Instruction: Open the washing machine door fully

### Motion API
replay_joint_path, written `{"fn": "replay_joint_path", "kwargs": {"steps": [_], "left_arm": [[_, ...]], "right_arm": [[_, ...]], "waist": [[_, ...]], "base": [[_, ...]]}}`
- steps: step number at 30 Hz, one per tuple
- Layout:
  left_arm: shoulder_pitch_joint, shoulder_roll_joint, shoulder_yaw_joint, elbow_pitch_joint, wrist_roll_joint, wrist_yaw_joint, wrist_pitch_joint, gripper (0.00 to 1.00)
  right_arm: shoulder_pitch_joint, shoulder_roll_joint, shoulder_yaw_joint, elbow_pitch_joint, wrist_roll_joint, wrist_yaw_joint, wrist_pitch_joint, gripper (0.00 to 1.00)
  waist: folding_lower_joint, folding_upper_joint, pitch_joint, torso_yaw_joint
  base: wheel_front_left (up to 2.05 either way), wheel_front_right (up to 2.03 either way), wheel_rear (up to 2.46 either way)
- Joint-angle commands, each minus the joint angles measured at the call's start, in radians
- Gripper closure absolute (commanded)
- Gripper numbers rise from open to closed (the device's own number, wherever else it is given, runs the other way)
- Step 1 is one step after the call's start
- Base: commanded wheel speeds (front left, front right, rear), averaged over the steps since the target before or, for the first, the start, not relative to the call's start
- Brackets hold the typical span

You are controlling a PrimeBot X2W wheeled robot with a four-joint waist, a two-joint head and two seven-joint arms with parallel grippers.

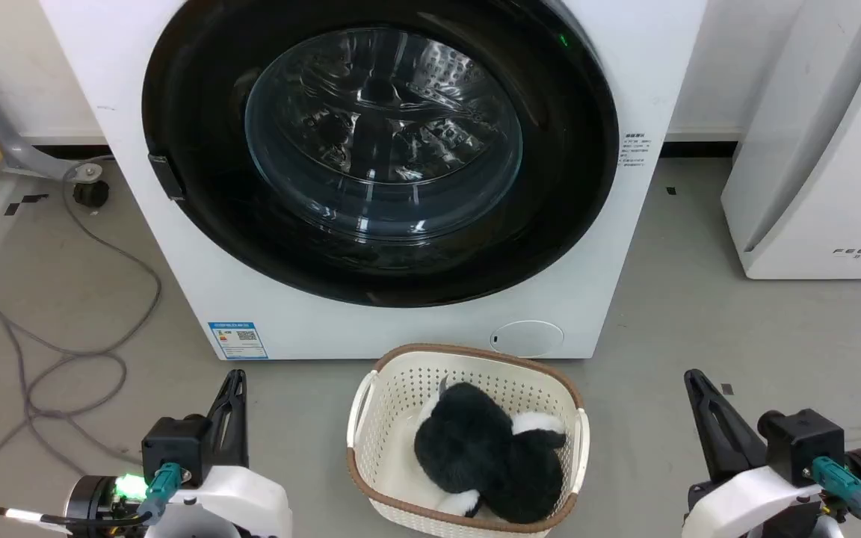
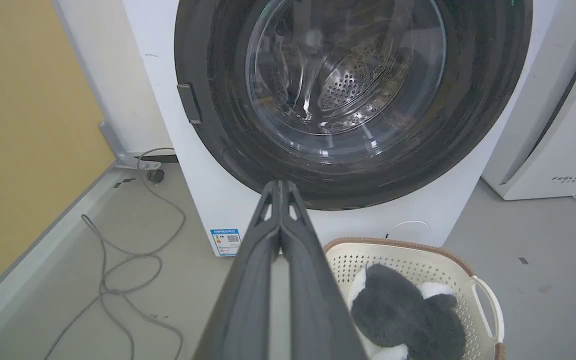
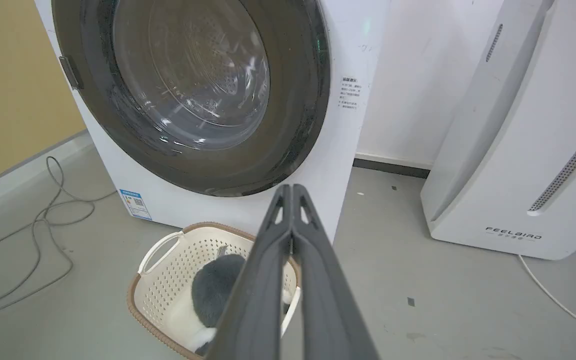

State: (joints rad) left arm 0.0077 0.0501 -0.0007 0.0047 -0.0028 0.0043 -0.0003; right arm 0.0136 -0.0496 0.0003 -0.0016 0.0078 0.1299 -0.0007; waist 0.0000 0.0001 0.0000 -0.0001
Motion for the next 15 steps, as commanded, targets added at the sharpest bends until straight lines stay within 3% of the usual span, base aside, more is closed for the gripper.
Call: {"fn": "replay_joint_path", "kwargs": {"steps": [1, 15], "left_arm": [[-0.008, 0.0, 0.001, -0.005, 0.003, -0.004, 0.0, 1.0], [-0.008, 0.0, 0.001, -0.005, 0.003, -0.004, 0.0, 1.0]], "right_arm": [[-0.014, -0.001, 0.0, 0.002, -0.008, 0.001, 0.001, 1.0], [-0.014, -0.001, 0.0, 0.002, -0.008, 0.001, 0.001, 1.0]], "waist": [[0.0, -0.0001, 0.0, 0.0], [0.0, -0.0001, 0.0, 0.0]], "base": [[0.0, 0.0, 0.0], [0.0, 0.0, 0.0]]}}
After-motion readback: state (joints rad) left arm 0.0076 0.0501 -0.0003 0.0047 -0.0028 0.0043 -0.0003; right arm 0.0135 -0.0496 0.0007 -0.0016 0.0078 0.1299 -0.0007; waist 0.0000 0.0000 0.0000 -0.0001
